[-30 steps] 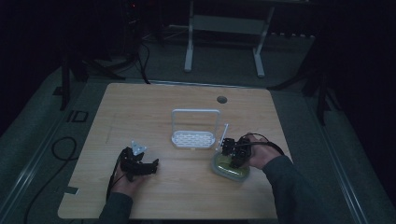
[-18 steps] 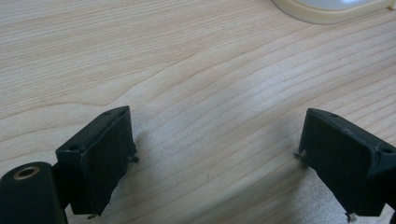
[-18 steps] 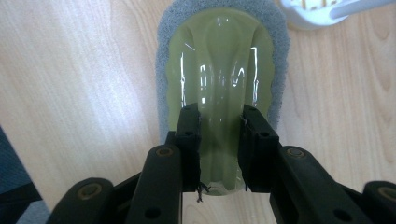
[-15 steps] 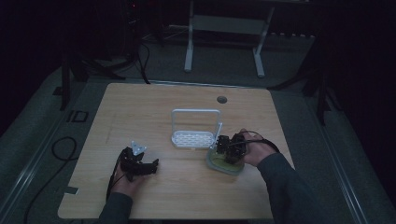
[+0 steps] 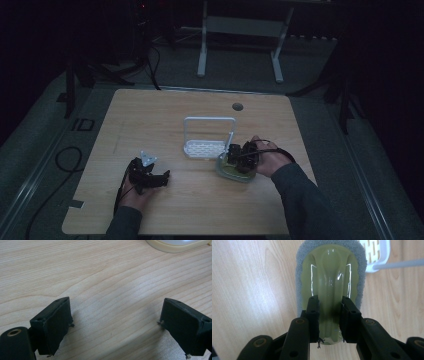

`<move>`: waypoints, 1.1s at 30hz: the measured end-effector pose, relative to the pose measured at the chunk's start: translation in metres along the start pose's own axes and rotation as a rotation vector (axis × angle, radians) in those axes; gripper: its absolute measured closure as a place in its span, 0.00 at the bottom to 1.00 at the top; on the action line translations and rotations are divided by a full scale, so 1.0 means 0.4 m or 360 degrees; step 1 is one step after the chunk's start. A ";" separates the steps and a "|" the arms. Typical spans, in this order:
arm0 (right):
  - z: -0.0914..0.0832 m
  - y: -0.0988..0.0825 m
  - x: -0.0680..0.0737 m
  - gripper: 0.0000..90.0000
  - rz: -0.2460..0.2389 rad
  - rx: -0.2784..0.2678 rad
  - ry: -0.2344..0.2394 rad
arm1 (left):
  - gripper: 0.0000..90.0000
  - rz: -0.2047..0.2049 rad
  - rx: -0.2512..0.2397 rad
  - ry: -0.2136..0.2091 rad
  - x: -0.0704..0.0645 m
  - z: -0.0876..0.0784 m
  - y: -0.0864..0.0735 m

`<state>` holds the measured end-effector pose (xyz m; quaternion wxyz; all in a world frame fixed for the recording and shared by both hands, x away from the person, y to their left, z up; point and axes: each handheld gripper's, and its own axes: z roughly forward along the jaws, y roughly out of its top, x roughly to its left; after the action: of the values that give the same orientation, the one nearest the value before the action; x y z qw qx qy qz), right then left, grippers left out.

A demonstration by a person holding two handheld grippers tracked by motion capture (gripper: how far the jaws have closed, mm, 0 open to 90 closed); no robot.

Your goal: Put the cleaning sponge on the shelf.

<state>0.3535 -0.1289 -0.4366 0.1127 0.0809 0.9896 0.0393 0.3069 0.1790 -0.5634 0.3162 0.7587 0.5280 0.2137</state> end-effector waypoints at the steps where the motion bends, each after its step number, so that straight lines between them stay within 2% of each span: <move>1: -0.001 0.003 0.000 0.80 -0.0002 -0.0001 -0.0002 | 0.11 0.0000 0.0001 0.0000 0.000 0.000 0.000; 8: -0.007 0.021 0.001 0.80 -0.0041 -0.0006 -0.0035 | 0.12 -0.0001 0.0000 -0.0001 0.000 0.000 0.000; 19: 0.000 0.034 -0.004 0.80 -0.0051 -0.0011 -0.0048 | 0.11 -0.0001 -0.0002 -0.0001 0.000 0.000 0.000; 26: 0.000 0.049 -0.002 0.80 -0.0067 -0.0029 -0.0084 | 0.11 0.0000 -0.0001 0.0000 0.000 0.000 0.000; 33: -0.005 0.068 0.002 0.80 -0.0120 -0.0022 -0.0121 | 0.11 0.0001 0.0001 0.0000 0.000 0.000 0.000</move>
<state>0.3565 -0.1021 -0.4322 0.1521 0.0442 0.9866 0.0387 0.3069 0.1791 -0.5633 0.3158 0.7590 0.5278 0.2137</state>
